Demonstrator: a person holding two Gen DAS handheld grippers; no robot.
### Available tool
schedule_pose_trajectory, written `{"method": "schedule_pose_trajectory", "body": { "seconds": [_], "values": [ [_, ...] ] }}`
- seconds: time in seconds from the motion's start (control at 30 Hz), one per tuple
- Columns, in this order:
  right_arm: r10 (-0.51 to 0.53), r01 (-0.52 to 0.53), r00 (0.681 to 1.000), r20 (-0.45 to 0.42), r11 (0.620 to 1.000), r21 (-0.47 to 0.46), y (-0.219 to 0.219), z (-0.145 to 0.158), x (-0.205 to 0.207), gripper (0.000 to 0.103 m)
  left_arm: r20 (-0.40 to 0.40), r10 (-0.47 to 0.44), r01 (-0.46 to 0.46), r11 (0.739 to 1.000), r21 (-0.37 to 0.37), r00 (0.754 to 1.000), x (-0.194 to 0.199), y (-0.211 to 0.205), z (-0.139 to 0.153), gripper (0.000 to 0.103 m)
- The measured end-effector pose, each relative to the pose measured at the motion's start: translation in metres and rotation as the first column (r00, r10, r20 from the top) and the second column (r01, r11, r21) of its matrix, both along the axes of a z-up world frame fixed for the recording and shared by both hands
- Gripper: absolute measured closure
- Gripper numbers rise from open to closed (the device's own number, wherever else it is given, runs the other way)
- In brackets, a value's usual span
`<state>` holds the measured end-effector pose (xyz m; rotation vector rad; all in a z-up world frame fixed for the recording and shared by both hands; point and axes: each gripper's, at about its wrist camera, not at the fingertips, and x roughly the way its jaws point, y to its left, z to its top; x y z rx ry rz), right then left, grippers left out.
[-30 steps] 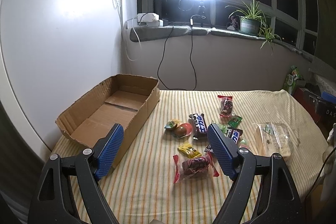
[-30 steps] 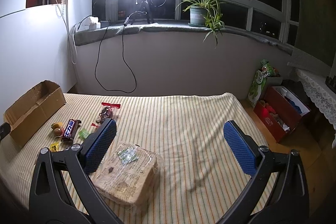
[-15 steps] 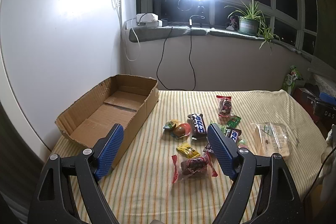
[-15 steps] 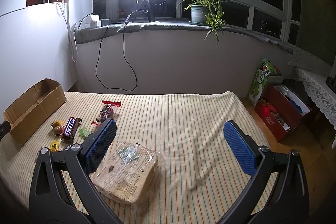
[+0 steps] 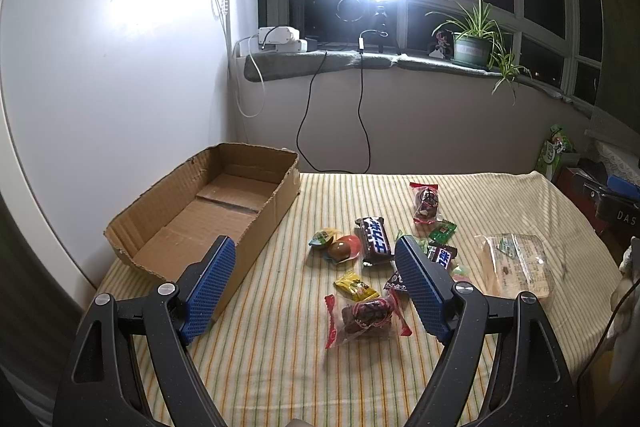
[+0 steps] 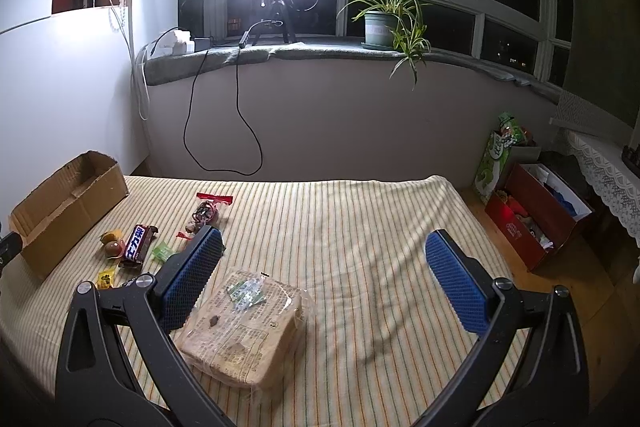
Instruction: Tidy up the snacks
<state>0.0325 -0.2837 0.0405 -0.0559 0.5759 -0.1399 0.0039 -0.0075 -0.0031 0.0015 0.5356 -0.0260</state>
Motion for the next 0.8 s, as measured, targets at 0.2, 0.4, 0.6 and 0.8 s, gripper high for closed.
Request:
{"method": "schedule_pose_trajectory", "body": {
  "seconds": [0.2,0.4,0.6,0.8],
  "values": [
    [-0.001,0.001,1.000,0.000,1.000,0.000,0.001,0.000,0.000,0.000,-0.002,-0.002,0.002,1.000,-0.001,1.000,0.000,0.000,0.000,0.021],
    [0.003,-0.003,1.000,-0.003,1.000,0.003,0.001,-0.001,-0.001,0.000,-0.006,-0.009,0.009,1.000,-0.002,1.000,0.000,-0.003,-0.001,0.021],
    [0.008,-0.008,1.000,-0.008,1.000,0.005,0.001,-0.002,-0.001,0.000,-0.012,-0.020,0.020,1.000,-0.003,1.000,0.002,-0.006,-0.002,0.021],
    [0.013,-0.013,1.000,-0.019,1.000,0.009,0.000,-0.004,0.001,0.000,-0.029,-0.045,0.045,0.999,-0.014,0.999,0.005,-0.013,-0.006,0.021]
  ]
}}
